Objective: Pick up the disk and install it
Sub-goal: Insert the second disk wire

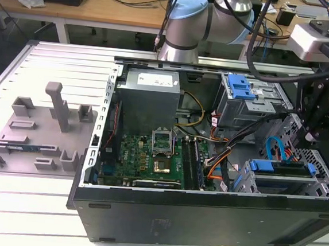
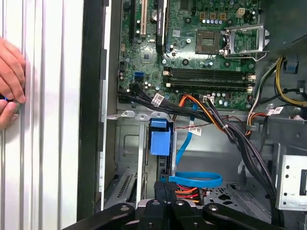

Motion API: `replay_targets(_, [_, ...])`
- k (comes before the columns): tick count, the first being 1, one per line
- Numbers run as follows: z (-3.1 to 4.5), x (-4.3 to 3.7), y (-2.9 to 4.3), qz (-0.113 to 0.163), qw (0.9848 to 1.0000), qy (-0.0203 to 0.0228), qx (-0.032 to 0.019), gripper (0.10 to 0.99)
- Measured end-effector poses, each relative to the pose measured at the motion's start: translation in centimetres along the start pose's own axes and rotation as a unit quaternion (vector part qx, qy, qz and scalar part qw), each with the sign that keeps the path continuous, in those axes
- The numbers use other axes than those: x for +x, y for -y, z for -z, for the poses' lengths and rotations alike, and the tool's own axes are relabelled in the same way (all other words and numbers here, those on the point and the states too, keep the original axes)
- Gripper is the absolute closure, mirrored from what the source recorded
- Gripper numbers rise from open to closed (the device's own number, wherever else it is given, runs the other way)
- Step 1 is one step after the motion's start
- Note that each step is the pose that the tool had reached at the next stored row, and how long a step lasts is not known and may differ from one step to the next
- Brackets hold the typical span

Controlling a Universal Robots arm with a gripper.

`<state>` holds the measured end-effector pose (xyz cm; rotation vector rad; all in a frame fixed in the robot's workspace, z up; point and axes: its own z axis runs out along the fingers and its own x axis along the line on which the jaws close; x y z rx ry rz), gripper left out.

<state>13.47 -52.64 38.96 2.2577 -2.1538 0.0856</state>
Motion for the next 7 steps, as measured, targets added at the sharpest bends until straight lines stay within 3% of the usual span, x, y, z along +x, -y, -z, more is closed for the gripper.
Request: replay_targets(7, [0.02, 0.0, -0.02, 0.0, 1.0, -0.0002, 0.0001, 0.98])
